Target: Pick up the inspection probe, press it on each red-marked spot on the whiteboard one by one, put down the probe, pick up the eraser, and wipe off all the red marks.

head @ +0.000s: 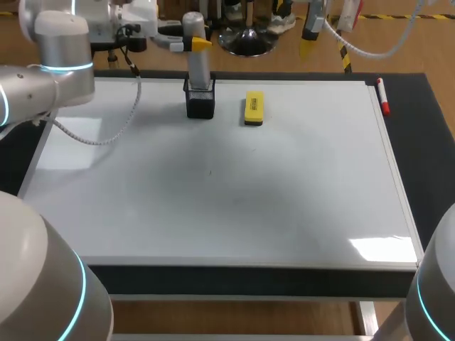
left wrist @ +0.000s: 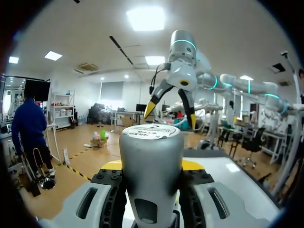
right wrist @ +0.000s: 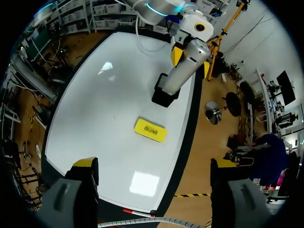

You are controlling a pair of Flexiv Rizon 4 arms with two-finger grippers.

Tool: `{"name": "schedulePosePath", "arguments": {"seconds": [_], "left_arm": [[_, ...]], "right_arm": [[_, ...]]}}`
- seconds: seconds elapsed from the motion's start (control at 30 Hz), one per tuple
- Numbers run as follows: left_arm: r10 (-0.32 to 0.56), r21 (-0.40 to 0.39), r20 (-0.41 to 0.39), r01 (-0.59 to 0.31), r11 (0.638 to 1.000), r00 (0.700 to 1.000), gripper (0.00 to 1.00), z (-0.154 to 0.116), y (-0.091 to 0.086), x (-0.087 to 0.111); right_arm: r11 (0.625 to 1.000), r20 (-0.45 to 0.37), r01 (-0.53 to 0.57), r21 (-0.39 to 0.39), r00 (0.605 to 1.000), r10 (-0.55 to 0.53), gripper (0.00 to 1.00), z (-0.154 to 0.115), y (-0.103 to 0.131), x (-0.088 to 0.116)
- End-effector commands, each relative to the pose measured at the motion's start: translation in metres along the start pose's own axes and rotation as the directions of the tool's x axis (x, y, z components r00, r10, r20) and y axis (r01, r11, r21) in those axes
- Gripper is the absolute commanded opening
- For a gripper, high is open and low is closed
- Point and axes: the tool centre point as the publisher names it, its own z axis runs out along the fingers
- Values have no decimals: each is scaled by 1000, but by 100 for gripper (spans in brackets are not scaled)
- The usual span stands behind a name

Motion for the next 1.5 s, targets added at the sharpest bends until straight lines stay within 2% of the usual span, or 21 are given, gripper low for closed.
{"name": "schedulePosePath", "arguments": {"seconds": [0.03, 1.2, 1.5], "left_arm": [[-1, 2, -2, 1, 1000, 1000, 0, 1, 4, -2], [-32, -12, -10, 32, 999, 999, 0, 8, 55, -12], [-38, -21, -11, 38, 999, 999, 0, 9, 61, -14]], "right_arm": [[1000, -2, 1, 3, 1000, -1, 100, -1, 0, 0], [1000, -2, 1, 3, 1000, -1, 100, -1, 0, 0], [1000, -2, 1, 3, 1000, -1, 100, -1, 0, 0]]}}
